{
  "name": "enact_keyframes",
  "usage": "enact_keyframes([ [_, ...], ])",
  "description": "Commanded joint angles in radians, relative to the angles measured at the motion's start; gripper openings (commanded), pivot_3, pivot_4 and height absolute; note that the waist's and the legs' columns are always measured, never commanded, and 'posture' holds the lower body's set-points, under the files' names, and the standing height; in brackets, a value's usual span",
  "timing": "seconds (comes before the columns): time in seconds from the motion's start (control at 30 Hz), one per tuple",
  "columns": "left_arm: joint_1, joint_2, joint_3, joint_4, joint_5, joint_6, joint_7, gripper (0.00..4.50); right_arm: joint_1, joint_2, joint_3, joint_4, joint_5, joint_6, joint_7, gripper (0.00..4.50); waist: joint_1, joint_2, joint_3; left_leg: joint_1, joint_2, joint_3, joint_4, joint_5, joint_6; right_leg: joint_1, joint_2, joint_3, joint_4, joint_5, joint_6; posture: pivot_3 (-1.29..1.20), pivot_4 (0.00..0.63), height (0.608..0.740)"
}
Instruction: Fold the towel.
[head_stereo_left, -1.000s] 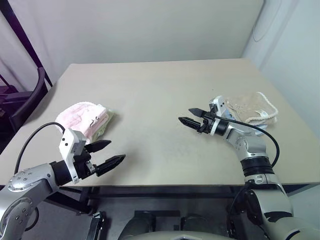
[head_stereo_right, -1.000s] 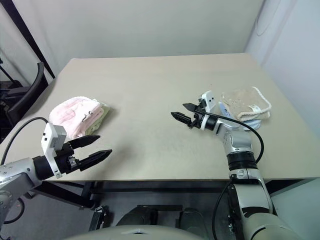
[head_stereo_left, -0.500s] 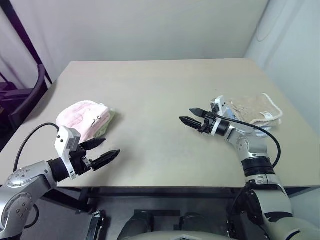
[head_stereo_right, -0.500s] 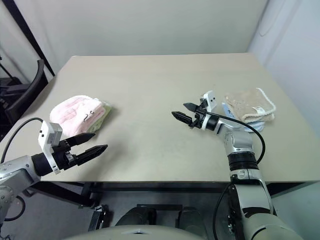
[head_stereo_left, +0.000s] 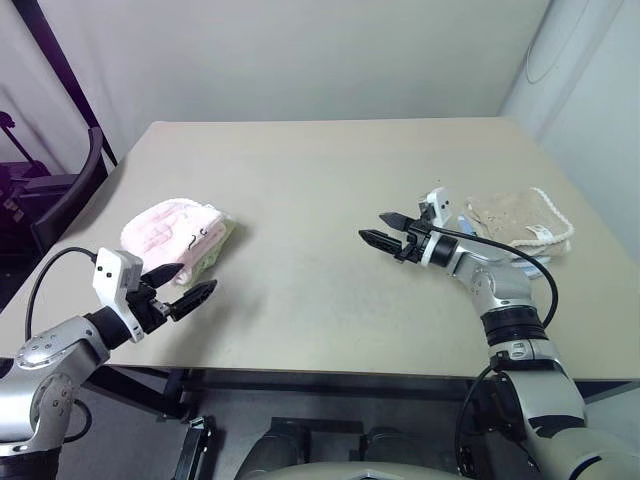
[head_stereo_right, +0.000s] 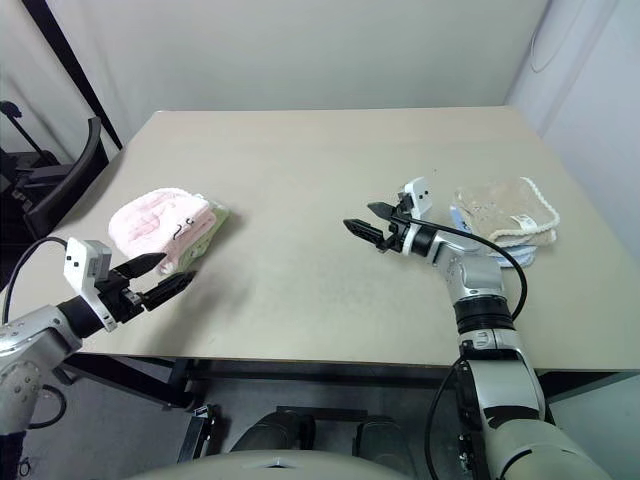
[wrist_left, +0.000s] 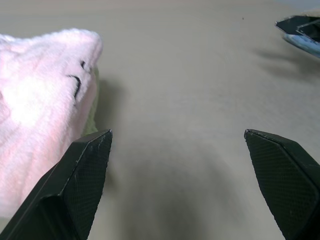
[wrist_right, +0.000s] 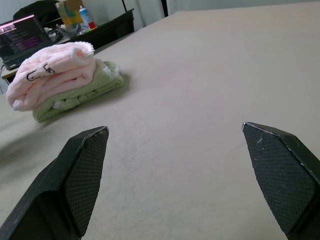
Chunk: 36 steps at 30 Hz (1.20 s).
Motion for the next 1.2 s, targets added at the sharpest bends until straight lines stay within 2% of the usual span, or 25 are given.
enact_keyframes([
  [0.03, -0.032, 0.004, 0.018, 0.041, 0.025, -0.055, -0.020, 4.48, -0.022, -0.018, -0.031, -0.040, 0.034, -0.004, 0.018, 4.50, 0.000, 0.000, 0.000, 0.000, 0.000, 0.000, 0.000, 0.000, 0.000, 0.000, 0.000, 0.000, 0.000, 0.000, 0.000, 0.00, 0.000, 0.740],
  [0.27, -0.047, -0.005, 0.075, 0.051, -0.062, -0.050, -0.085, 4.48, 0.034, -0.118, -0.058, -0.148, 0.088, 0.075, 0.082, 4.50, 0.004, -0.001, -0.001, 0.000, 0.000, 0.001, 0.001, 0.000, 0.000, 0.000, 0.000, 0.001, 0.000, 0.000, -0.001, 0.00, 0.000, 0.740],
  [0.4, 0.044, 0.012, 0.125, 0.043, -0.029, -0.069, -0.093, 4.48, 0.138, -0.197, -0.098, -0.310, 0.175, 0.187, 0.123, 4.50, 0.001, -0.002, -0.001, 0.000, 0.001, 0.001, 0.000, -0.001, 0.002, 0.000, 0.000, 0.001, -0.001, 0.000, -0.001, 0.00, 0.000, 0.740],
  [0.5, 0.118, 0.023, 0.197, 0.019, -0.082, -0.046, -0.134, 4.48, 0.226, -0.255, -0.137, -0.399, 0.240, 0.258, 0.155, 4.50, 0.000, -0.002, -0.001, 0.000, 0.003, 0.005, -0.001, -0.002, 0.003, -0.001, 0.000, 0.004, -0.001, -0.001, -0.003, 0.00, 0.000, 0.740],
  [0.7, 0.156, 0.078, 0.314, 0.129, -0.134, -0.024, -0.216, 4.48, 0.241, -0.308, -0.208, -0.334, 0.254, 0.235, 0.145, 4.50, 0.002, -0.002, -0.001, 0.000, 0.005, 0.013, 0.003, -0.004, 0.001, 0.000, -0.001, 0.007, -0.001, -0.002, -0.003, 0.00, 0.000, 0.740],
  [0.87, 0.091, 0.108, 0.339, 0.273, -0.085, -0.072, -0.202, 4.48, 0.211, -0.336, -0.242, -0.287, 0.252, 0.208, 0.151, 4.50, 0.003, -0.002, -0.001, 0.001, 0.005, 0.017, 0.004, -0.005, 0.002, 0.000, -0.004, 0.007, -0.001, -0.001, -0.003, 0.00, 0.000, 0.740],
  [1.2, 0.024, 0.139, 0.347, 0.359, -0.080, -0.062, -0.216, 4.48, 0.159, -0.363, -0.235, -0.177, 0.186, 0.087, 0.141, 4.50, 0.003, -0.003, -0.002, 0.001, 0.005, 0.018, 0.002, -0.005, 0.004, -0.002, -0.004, 0.007, -0.002, -0.001, -0.002, 0.00, 0.000, 0.740],
])
